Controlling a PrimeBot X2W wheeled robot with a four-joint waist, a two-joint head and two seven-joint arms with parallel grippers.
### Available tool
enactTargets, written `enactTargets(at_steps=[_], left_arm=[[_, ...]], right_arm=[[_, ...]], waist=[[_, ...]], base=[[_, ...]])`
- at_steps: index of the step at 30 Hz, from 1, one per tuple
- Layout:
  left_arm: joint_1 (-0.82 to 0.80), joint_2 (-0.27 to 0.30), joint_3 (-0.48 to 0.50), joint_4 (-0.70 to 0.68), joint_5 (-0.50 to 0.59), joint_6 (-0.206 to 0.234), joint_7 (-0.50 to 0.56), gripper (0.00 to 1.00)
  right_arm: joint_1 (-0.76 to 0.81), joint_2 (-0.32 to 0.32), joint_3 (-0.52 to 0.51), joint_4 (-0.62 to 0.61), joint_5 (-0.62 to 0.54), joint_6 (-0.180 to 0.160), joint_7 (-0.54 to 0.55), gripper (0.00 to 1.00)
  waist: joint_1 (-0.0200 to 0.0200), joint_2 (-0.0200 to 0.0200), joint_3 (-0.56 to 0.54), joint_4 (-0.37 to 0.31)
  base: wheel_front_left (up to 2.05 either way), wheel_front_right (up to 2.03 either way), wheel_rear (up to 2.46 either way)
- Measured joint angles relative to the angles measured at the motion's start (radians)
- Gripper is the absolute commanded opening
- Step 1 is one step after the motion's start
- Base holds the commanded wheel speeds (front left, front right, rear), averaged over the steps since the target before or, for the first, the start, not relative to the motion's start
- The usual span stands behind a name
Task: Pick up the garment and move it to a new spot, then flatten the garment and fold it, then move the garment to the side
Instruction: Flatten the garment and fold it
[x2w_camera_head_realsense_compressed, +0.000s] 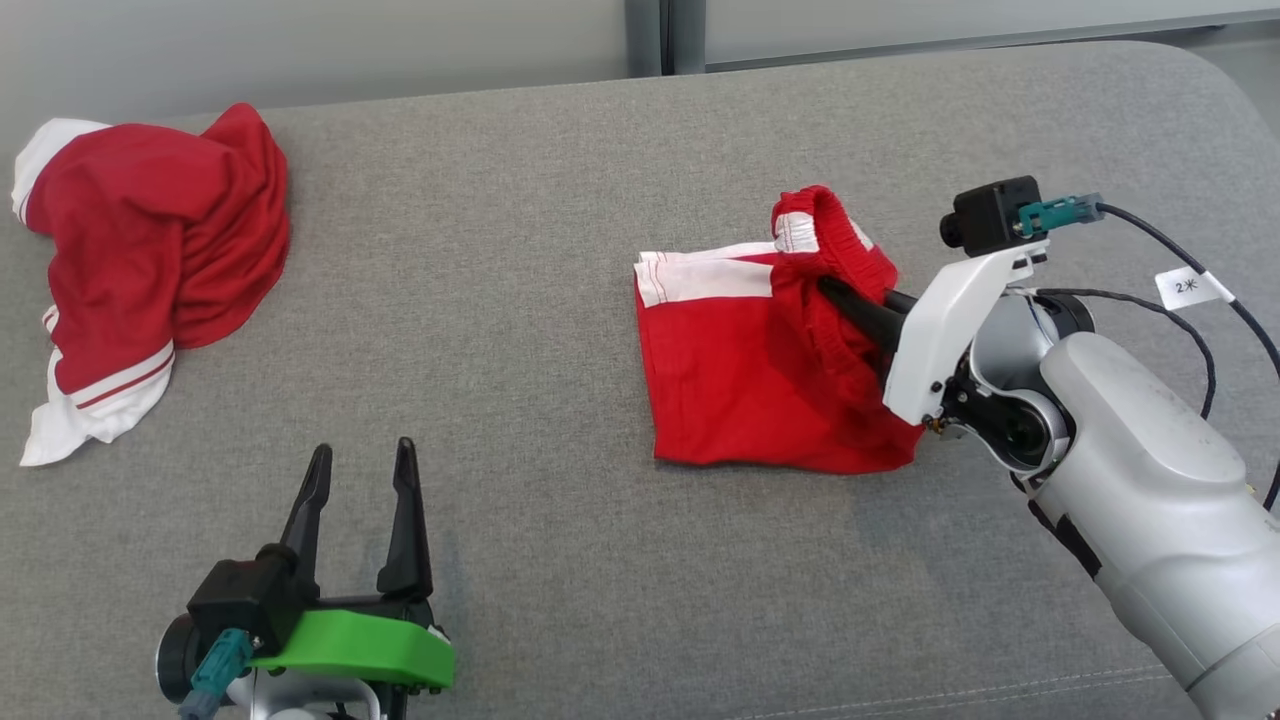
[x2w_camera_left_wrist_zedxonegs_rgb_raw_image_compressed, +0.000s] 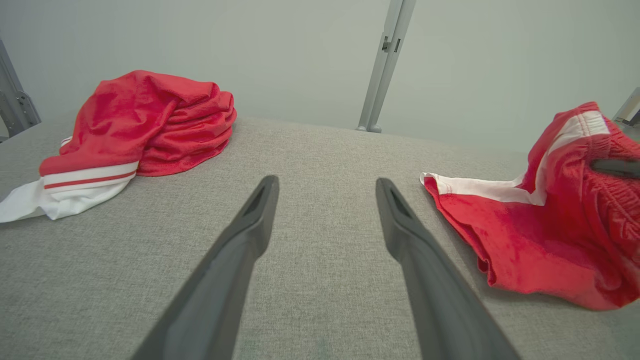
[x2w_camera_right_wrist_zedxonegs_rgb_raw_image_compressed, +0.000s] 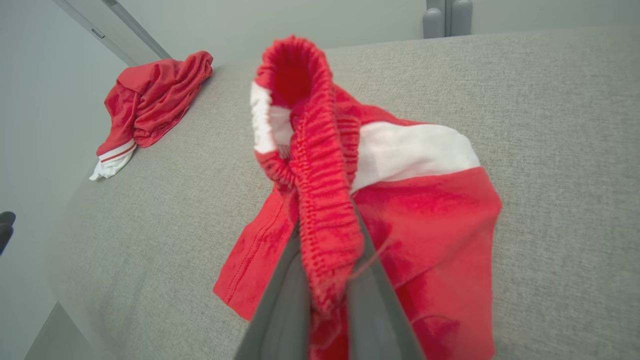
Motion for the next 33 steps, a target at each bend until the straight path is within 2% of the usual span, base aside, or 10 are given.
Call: enactTargets(at_steps=[14,15,16,18,19,22,23,24,33], left_arm=[[-0.033,0.000,-0.074,0.016,-0.038,0.000,0.000,1.00],[-0.033,0.000,-0.076,0.018,-0.040,0.000,0.000,1.00],[-0.033,0.000,-0.078,0.019,-0.045,0.000,0.000,1.00],[-0.033,0.000,-0.083,0.024,-0.047,0.000,0.000,1.00],[-0.034,0.000,-0.086,0.027,-0.047,0.000,0.000,1.00],[-0.034,0.000,-0.087,0.040,-0.047,0.000,0.000,1.00],[-0.033,0.000,-0.087,0.042,-0.047,0.000,0.000,1.00],[-0.033,0.000,-0.086,0.044,-0.047,0.000,0.000,1.00],[-0.029,0.000,-0.038,0.044,-0.046,0.000,0.000,1.00]], right_arm=[[-0.042,0.046,0.035,0.165,-0.049,-0.003,0.020,0.01],[-0.045,0.052,0.036,0.176,-0.055,-0.008,0.019,0.13],[-0.048,0.057,0.039,0.188,-0.060,-0.011,0.019,0.20],[-0.055,0.063,0.048,0.209,-0.072,-0.021,0.018,0.24],[-0.060,0.066,0.053,0.219,-0.080,-0.021,0.018,0.29],[-0.072,0.084,0.068,0.249,-0.103,-0.037,0.015,0.66],[-0.075,0.093,0.072,0.257,-0.108,-0.037,0.013,0.81],[-0.079,0.102,0.075,0.264,-0.108,-0.037,0.009,1.00],[-0.125,0.163,0.124,0.277,-0.139,-0.026,-0.025,1.00]], waist=[[0.0000,0.0000,-0.011,0.079],[0.0000,0.0000,-0.012,0.087],[0.0000,0.0000,-0.013,0.095],[0.0000,0.0000,-0.016,0.112],[0.0000,0.0000,-0.017,0.119],[0.0000,0.0000,-0.025,0.141],[0.0000,0.0000,-0.028,0.146],[0.0000,0.0000,-0.031,0.151],[0.0000,0.0000,-0.061,0.155]], base=[[0.00,0.00,0.00],[0.00,0.00,0.00],[0.00,0.00,0.00],[0.00,0.00,0.00],[0.00,0.00,0.00],[0.00,0.00,0.00],[0.00,0.00,0.00],[0.00,0.00,0.00],[0.00,0.00,0.00]])
